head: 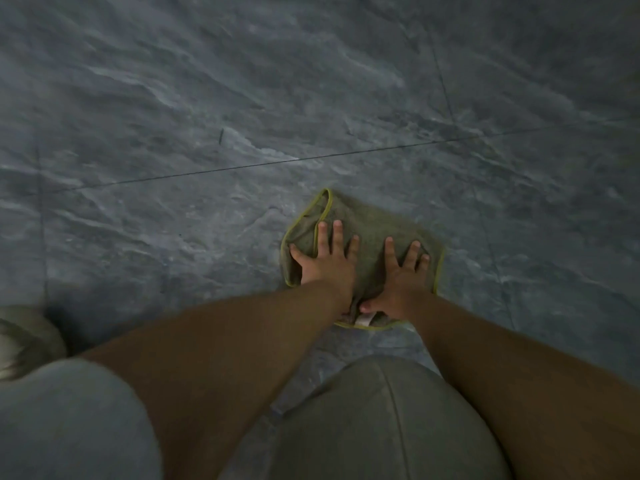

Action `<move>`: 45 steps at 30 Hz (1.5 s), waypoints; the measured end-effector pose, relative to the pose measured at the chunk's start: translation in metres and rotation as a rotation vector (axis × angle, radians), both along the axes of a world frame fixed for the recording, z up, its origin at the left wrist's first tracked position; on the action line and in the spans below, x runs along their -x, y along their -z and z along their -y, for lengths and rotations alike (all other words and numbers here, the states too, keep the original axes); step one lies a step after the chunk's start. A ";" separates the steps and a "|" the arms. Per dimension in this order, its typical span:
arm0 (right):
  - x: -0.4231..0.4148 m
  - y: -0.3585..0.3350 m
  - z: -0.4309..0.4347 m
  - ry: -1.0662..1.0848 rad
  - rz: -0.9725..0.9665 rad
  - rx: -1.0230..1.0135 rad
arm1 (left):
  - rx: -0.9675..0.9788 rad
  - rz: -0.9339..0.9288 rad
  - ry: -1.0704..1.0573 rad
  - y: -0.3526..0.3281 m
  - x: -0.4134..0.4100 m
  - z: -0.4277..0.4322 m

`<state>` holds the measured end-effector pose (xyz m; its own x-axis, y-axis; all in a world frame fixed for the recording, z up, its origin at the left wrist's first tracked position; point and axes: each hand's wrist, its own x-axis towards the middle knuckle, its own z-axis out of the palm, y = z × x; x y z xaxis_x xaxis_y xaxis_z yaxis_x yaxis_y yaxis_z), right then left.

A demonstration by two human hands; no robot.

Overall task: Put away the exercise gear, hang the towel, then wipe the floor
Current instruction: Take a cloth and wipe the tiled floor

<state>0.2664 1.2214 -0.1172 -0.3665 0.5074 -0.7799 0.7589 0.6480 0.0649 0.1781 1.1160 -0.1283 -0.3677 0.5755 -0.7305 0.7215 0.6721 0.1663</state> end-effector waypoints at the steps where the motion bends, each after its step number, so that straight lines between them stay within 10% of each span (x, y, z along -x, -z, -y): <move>1: -0.002 0.001 -0.002 0.022 -0.013 0.002 | 0.011 0.001 0.002 -0.001 -0.001 -0.005; 26: 0.058 -0.001 -0.081 0.096 -0.019 -0.075 | -0.031 -0.032 0.114 0.003 0.079 -0.086; 45: 0.203 -0.003 0.099 -0.282 -0.071 0.103 | 0.012 -0.114 -0.323 0.005 0.167 0.133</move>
<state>0.0634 1.1223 -0.1147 -0.5368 0.2974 -0.7896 0.5484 0.8342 -0.0586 0.0107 0.9828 -0.1330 -0.6089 0.4082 -0.6802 0.4850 0.8701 0.0880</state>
